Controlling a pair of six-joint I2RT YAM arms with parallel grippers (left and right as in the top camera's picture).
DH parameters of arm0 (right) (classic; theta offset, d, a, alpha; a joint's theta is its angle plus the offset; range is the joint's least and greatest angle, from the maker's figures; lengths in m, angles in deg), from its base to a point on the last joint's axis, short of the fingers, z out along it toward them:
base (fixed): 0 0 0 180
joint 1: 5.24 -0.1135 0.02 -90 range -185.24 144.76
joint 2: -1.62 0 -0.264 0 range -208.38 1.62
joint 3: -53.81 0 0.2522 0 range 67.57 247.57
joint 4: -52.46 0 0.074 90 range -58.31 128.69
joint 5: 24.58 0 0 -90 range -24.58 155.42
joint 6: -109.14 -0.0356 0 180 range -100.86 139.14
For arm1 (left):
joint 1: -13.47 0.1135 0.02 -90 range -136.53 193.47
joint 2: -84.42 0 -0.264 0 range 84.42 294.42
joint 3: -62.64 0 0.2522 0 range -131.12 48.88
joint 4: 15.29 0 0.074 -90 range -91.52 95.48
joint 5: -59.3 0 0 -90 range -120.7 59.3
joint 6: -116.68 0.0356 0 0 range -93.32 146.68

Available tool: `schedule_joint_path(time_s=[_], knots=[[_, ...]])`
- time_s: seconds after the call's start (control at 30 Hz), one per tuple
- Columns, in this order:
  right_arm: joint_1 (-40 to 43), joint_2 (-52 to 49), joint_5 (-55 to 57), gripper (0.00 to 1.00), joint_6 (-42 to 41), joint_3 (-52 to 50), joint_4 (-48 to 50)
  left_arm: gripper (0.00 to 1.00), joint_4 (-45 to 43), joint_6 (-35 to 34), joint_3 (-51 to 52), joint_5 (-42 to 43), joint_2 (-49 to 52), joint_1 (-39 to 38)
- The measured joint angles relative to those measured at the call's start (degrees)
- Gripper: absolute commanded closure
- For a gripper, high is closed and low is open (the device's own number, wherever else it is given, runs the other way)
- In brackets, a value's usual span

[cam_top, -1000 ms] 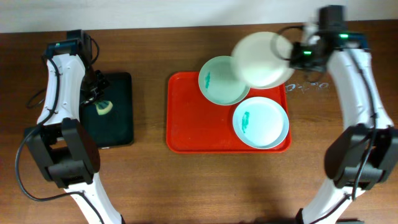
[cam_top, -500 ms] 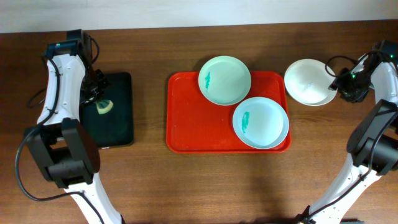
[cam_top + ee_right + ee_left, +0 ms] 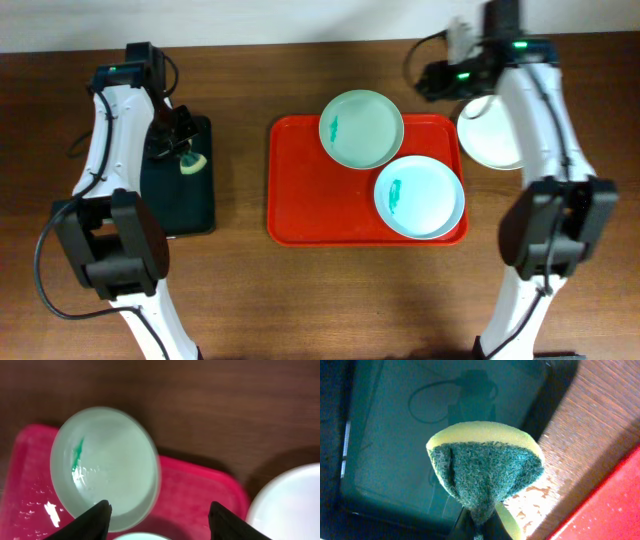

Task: Clean dirty plates on tray and stack at the side
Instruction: 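Reach the right gripper to the back pale-green plate and grasp its rim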

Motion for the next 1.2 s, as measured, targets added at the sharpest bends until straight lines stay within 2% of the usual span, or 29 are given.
schedule_joint_path(time_s=[0.1, 0.17, 0.33, 0.37, 0.4, 0.43, 0.53, 0.6, 0.67, 0.73, 0.87, 1.0, 1.07, 1.1, 1.2], knots=[[-5.18, -4.24, 5.66, 0.38, -0.96, -0.20, -0.02, 1.00, 0.00, 0.44, 0.00, 0.66, 0.00, -0.96], [-5.75, -7.37, 8.55, 0.44, -3.54, -0.42, 0.31, 1.00, 0.02, 0.44, 0.00, 0.66, 0.00, -0.94], [-5.35, -9.88, 9.38, 0.44, -5.88, -0.46, 0.20, 1.00, 0.02, 0.44, 0.00, 0.68, 0.00, -0.94], [-5.38, -10.12, 9.18, 0.47, -5.99, -0.46, 0.20, 1.00, 0.02, 0.46, 0.00, 0.68, 0.00, -0.94], [-5.38, -11.08, 8.96, 0.64, -6.08, -0.46, 0.24, 1.00, 0.02, 0.46, 0.00, 0.68, 0.00, -0.94], [-5.38, -12.13, 8.55, 0.63, -6.29, -0.46, 0.50, 1.00, 0.02, 0.46, 0.00, 0.68, 0.00, -0.94], [-5.38, -13.11, 7.74, 0.53, -6.62, -0.46, 2.62, 1.00, 0.02, 0.44, 0.00, 0.68, 0.00, -0.94], [-5.38, -13.25, 7.43, 0.53, -6.73, -0.46, 2.82, 1.00, 0.00, 0.46, 0.00, 0.68, 0.00, -0.94], [-5.38, -13.29, 7.41, 0.55, -6.75, -0.46, 2.82, 1.00, 0.00, 0.46, 0.00, 0.68, 0.00, -0.94], [-5.38, -13.55, 7.37, 0.65, -6.78, -0.46, 2.82, 1.00, 0.00, 0.46, 0.00, 0.68, 0.00, -0.94], [-5.40, -14.16, 5.29, 0.73, -7.32, -0.46, 2.78, 1.00, 0.00, 0.59, 0.00, 0.68, 0.00, -0.94], [-5.92, -14.51, 4.31, 0.70, -7.61, -0.46, 2.54, 1.00, 0.02, 0.59, 0.00, 0.68, 0.00, -0.94], [-6.62, -14.53, 4.04, 0.90, -7.63, -0.46, 2.49, 1.00, 0.00, 0.61, 0.00, 0.68, 0.00, -0.94], [-6.99, -14.53, 4.00, 0.95, -7.89, -0.46, 2.36, 1.00, 0.02, 0.59, 0.00, 0.68, 0.00, -0.94], [-8.59, -14.53, 3.30, 0.96, -7.80, -0.46, 1.90, 1.00, 0.02, 0.59, 0.00, 0.68, 0.00, -0.94]])
